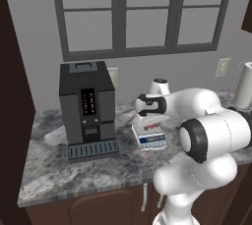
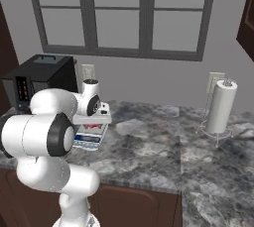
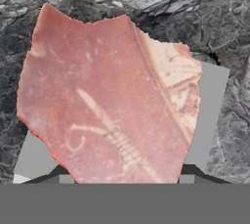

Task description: Take the steak from the fridge and place it on the digital scale on the counter by the fridge. Wait a few seconds for a reading, then move it to the plate on the dining counter.

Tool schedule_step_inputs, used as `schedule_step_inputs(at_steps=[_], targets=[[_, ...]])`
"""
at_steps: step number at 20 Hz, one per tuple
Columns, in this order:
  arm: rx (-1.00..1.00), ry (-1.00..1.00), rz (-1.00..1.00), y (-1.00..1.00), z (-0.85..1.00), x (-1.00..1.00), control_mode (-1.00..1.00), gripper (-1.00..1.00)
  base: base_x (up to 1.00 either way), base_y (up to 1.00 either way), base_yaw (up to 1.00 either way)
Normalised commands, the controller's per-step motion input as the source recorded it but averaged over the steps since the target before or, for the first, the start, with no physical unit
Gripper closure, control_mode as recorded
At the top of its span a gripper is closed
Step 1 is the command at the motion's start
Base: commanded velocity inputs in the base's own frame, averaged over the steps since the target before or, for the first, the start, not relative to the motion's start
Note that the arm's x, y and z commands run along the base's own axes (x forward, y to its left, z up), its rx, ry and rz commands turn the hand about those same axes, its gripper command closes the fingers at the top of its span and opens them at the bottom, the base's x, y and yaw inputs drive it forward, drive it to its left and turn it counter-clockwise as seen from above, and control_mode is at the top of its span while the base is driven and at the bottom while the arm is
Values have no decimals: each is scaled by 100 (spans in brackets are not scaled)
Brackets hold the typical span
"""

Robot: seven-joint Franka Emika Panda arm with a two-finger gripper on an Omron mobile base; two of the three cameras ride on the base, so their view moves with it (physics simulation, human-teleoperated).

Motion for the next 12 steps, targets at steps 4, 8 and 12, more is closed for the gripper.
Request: schedule_step_inputs(at_steps=[4,8,12], targets=[[0,3,0,0,-23,0,-100,100,0,0,0],[0,1,0,0,-1,-10,-100,100,0,0,0],[0,0,0,0,7,-42,-100,100,0,0,0]])
